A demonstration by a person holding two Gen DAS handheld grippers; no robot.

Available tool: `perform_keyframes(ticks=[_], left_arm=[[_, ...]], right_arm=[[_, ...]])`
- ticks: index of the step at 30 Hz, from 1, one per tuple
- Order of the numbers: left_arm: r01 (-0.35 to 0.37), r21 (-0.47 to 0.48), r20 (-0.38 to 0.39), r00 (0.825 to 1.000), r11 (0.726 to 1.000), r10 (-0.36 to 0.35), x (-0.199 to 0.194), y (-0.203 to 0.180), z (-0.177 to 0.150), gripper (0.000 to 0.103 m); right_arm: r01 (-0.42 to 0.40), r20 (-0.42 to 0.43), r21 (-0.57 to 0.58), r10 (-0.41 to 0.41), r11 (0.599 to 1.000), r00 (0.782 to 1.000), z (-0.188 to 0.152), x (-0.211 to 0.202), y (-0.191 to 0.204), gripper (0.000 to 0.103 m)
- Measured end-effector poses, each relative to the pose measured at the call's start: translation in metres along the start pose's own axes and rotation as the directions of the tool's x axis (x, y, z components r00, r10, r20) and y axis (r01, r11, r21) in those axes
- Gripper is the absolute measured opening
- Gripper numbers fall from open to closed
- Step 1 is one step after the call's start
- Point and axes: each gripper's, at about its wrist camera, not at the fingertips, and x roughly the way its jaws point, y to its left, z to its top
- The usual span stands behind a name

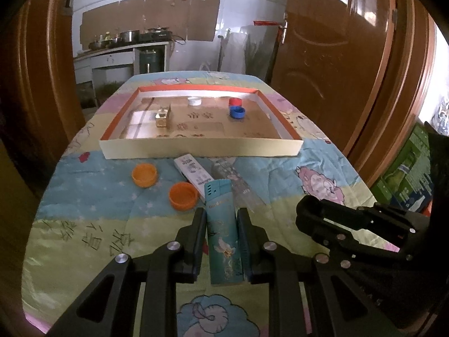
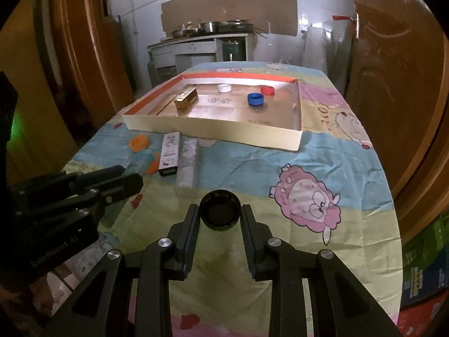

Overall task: Organize rigid objects
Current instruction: 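Carry the black cap and blue lighter over the box tray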

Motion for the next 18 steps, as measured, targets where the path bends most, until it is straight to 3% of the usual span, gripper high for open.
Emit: perform_keyframes(ticks=[18], left_arm=[[-0.042,-0.044,0.037,0.998,0.998,0.043,-0.001,0.032,0.038,0.023]], right_arm=[[-0.008,0.020,-0.064,0.010,0.998,1.000,0.041,0.013,0.019,0.030]])
